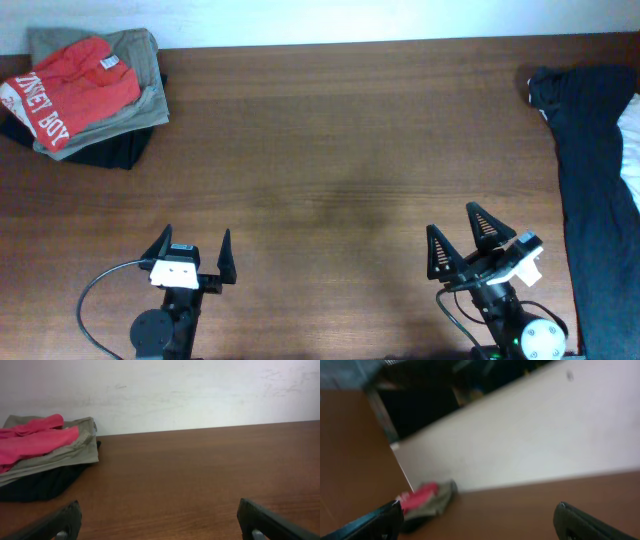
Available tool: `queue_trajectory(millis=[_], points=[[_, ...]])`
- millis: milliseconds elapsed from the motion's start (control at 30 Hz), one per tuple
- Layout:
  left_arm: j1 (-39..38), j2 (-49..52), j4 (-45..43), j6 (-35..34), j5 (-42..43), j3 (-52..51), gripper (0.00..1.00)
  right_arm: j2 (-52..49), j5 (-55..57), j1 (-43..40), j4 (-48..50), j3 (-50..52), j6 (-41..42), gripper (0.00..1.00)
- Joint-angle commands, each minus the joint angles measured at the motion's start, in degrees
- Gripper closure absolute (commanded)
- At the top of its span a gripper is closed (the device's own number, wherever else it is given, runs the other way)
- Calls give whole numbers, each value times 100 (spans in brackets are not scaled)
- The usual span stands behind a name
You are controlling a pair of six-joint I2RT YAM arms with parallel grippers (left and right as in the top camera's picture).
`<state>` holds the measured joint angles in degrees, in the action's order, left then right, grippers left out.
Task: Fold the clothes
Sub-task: 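Move the right gripper toward the dark shirt at the table's right edge, then grasp the dark green NIKE t-shirt with the right gripper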
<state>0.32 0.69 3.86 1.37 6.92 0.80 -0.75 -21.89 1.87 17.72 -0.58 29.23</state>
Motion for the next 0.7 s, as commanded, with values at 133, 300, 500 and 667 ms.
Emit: queue_trajectory(millis=[133,300,500,667], points=[[-15,-33,9,107,81,-28,1,-1088,1847,35,313,-1207,-1690,1],[-15,-33,9,107,81,-28,1,-4054,3126,31,173,-3263,-3200,1],[-15,-33,9,107,81,-28,1,-8083,4341,-671,-1836,-7010,-4164,1],[-15,-33,9,107,81,-28,1,-10382,4360,-1458,-4968,-9790,-4015,1]])
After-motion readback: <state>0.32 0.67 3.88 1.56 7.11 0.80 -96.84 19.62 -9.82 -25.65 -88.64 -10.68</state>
